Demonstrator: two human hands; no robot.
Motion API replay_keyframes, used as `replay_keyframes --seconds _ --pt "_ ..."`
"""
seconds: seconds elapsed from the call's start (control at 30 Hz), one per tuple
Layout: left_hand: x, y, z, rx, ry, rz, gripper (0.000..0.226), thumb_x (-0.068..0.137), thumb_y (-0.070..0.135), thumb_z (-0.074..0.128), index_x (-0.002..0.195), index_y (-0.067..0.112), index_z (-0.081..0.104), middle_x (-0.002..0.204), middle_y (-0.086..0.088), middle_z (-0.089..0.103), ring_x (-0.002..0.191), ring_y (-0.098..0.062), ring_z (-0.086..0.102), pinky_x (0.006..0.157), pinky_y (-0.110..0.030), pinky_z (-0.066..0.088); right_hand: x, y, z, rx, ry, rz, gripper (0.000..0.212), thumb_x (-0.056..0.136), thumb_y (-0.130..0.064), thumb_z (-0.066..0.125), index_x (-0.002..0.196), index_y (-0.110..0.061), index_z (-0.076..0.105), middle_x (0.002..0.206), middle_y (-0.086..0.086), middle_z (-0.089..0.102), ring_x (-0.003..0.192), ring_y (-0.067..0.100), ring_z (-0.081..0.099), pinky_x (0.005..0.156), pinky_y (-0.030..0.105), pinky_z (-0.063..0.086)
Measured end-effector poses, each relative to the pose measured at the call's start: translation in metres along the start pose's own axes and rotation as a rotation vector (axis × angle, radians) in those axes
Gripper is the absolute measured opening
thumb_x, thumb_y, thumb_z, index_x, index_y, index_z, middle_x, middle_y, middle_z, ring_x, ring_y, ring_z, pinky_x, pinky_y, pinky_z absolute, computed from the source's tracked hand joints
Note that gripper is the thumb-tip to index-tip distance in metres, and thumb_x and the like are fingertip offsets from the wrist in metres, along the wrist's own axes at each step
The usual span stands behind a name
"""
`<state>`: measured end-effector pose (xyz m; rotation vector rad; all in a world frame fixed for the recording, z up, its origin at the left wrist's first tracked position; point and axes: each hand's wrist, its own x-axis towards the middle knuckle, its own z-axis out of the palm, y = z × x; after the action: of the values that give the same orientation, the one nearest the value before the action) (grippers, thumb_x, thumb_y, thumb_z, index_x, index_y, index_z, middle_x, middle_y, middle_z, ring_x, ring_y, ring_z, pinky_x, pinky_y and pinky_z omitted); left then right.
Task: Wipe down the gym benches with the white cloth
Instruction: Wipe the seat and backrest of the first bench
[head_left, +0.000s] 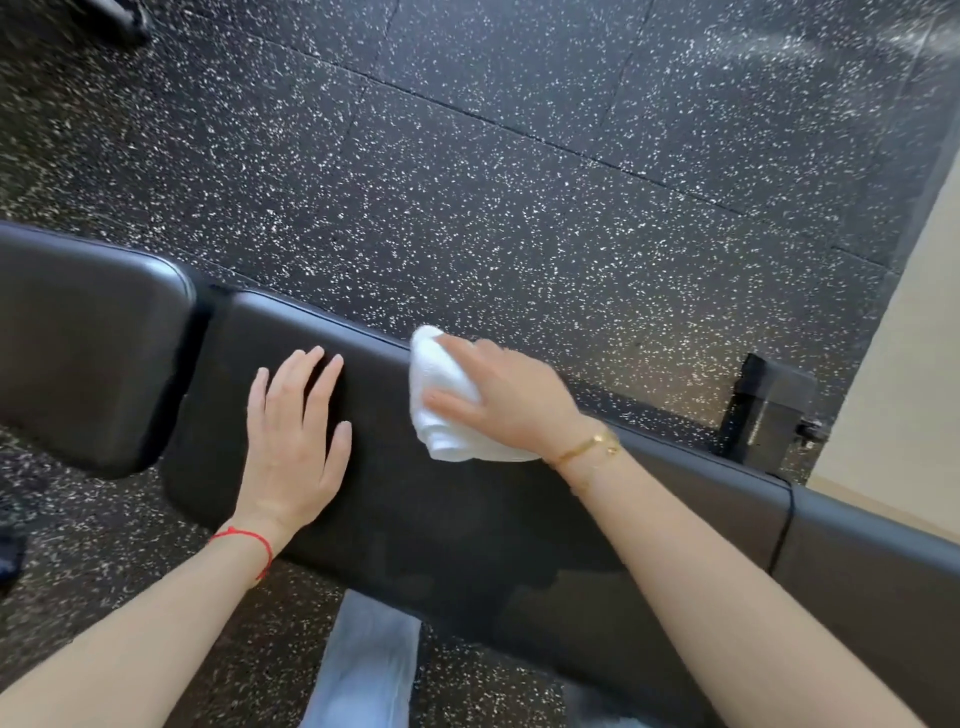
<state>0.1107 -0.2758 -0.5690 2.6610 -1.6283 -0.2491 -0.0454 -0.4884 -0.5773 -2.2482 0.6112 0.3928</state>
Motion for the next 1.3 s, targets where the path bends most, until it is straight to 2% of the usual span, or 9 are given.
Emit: replay_keyframes --seconds 0.13,0.23,0.4,0.53,0.77,0.87,1.0,1.13,1.3 --pt "0.008 -0.052 -0.006 0.044 -0.028 0.075 0.059 0.096 0.028 0.036 0.151 0.008 0.031 0.154 -0.016 0.032 0.146 -0.035 0.028 0.121 -0.058 0.016 -0.030 0.027 -0.006 0.059 -0.018 0.095 0.056 0.088 -0.073 0.037 0.140 -0.053 0.029 0.113 -0.009 0.056 0.100 0.020 0.058 0.077 0.037 0.041" --pt "0.016 -0.085 -0.007 0.059 -0.030 0.126 0.059 0.096 0.027 0.037 0.151 0.008 0.032 0.153 -0.017 0.033 0.145 -0.036 0.029 0.120 -0.060 0.017 -0.022 0.022 -0.009 0.080 -0.062 0.142 0.055 0.088 -0.074 0.033 0.139 -0.057 0.028 0.109 -0.012 0.055 0.096 0.018 0.059 0.076 0.036 0.040" --pt "0.024 -0.106 -0.003 -0.037 -0.012 0.189 0.061 0.092 0.027 0.040 0.149 0.007 0.037 0.151 -0.018 0.035 0.143 -0.035 0.030 0.118 -0.063 0.019 0.086 -0.059 0.009 0.077 -0.077 0.035 0.056 0.092 -0.069 0.038 0.143 -0.047 0.032 0.126 -0.002 0.058 0.111 0.026 0.060 0.092 0.044 0.047" --pt "0.025 -0.107 -0.002 -0.120 -0.029 0.149 0.067 0.088 0.028 0.044 0.146 -0.003 0.034 0.151 -0.017 0.034 0.143 -0.033 0.030 0.118 -0.062 0.022 0.151 -0.117 0.015 0.128 -0.130 -0.047 0.056 0.096 -0.062 0.040 0.146 -0.038 0.034 0.121 0.004 0.058 0.105 0.028 0.061 0.089 0.044 0.048" --pt "0.024 -0.109 -0.001 -0.114 -0.051 0.164 0.068 0.090 0.028 0.042 0.151 0.002 0.029 0.153 -0.014 0.033 0.145 -0.029 0.030 0.118 -0.061 0.022 0.067 -0.054 -0.007 0.166 -0.189 0.066 0.056 0.093 -0.067 0.040 0.144 -0.062 0.018 0.114 -0.013 0.051 0.102 0.021 0.060 0.089 0.042 0.046" --pt "0.025 -0.109 -0.003 -0.123 -0.059 0.162 0.069 0.089 0.029 0.042 0.151 0.002 0.028 0.153 -0.014 0.033 0.144 -0.030 0.031 0.117 -0.062 0.022 0.073 -0.056 -0.010 0.169 -0.221 0.075 0.057 0.093 -0.066 0.041 0.145 -0.059 0.019 0.114 -0.014 0.050 0.104 0.021 0.059 0.088 0.039 0.044" --pt "0.024 -0.110 -0.001 -0.118 -0.077 0.174 0.067 0.088 0.030 0.042 0.147 -0.001 0.032 0.151 -0.016 0.035 0.142 -0.033 0.033 0.116 -0.064 0.024 0.140 -0.101 -0.001 0.266 -0.224 -0.026 0.053 0.100 -0.056 0.040 0.151 -0.046 0.029 0.135 -0.001 0.055 0.124 0.023 0.053 0.106 0.043 0.039" --pt "0.023 -0.110 0.000 -0.148 -0.065 0.173 0.065 0.087 0.029 0.043 0.143 -0.003 0.036 0.149 -0.017 0.036 0.141 -0.033 0.033 0.115 -0.064 0.025 0.152 -0.117 0.002 0.270 -0.225 -0.066 0.051 0.100 -0.056 0.041 0.149 -0.050 0.028 0.122 0.000 0.056 0.111 0.024 0.058 0.100 0.046 0.044" --pt "0.023 -0.109 -0.002 -0.135 -0.050 0.179 0.068 0.090 0.029 0.042 0.150 0.001 0.030 0.153 -0.014 0.033 0.144 -0.030 0.032 0.117 -0.062 0.023 0.074 -0.063 -0.008 0.177 -0.184 0.037 0.062 0.092 -0.065 0.047 0.145 -0.063 0.015 0.115 -0.011 0.050 0.102 0.021 0.059 0.093 0.043 0.046"
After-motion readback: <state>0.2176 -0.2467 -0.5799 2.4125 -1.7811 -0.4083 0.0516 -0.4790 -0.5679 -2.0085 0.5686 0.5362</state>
